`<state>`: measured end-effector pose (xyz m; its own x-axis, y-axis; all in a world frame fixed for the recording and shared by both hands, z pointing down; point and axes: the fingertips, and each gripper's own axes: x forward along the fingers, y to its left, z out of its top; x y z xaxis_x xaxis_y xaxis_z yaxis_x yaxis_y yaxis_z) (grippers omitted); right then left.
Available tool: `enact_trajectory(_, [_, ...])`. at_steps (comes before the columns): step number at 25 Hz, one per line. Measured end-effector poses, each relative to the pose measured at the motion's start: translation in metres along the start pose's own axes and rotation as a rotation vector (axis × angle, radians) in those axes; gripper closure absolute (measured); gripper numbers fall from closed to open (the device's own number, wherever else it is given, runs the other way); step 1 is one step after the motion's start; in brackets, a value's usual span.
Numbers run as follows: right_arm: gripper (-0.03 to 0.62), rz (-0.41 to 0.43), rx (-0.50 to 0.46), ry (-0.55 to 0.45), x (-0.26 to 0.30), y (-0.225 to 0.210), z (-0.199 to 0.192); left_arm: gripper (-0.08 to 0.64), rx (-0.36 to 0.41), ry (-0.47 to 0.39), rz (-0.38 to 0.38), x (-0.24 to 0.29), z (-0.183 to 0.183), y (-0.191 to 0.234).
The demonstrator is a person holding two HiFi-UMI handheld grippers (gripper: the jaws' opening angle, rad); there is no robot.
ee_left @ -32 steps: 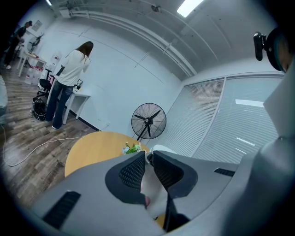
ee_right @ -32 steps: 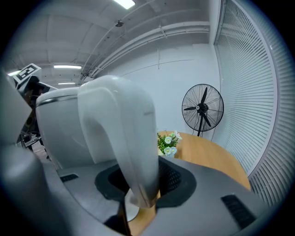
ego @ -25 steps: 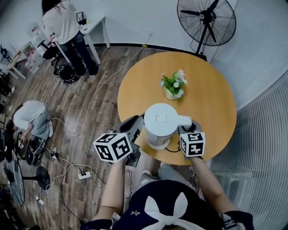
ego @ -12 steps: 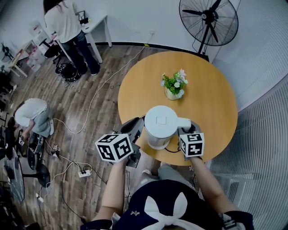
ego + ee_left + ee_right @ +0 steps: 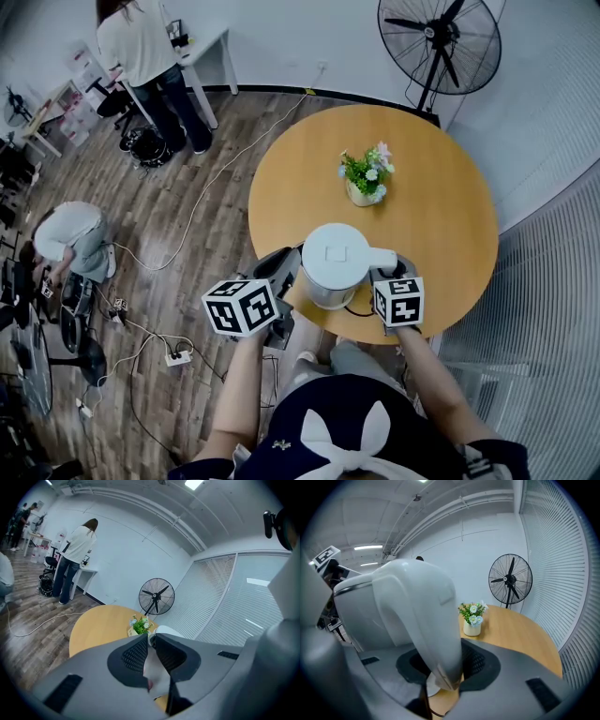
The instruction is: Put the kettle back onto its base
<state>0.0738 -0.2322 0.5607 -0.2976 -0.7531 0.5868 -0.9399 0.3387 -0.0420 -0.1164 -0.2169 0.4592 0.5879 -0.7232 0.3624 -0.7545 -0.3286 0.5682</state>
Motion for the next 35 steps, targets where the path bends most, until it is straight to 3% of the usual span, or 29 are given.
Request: enact_trajectory(35, [0.446, 0.041, 0.027, 0.059, 0.023, -0.005, -0.032, 0.492, -0.062, 0.037, 0.03, 0.016, -0.033, 0.021])
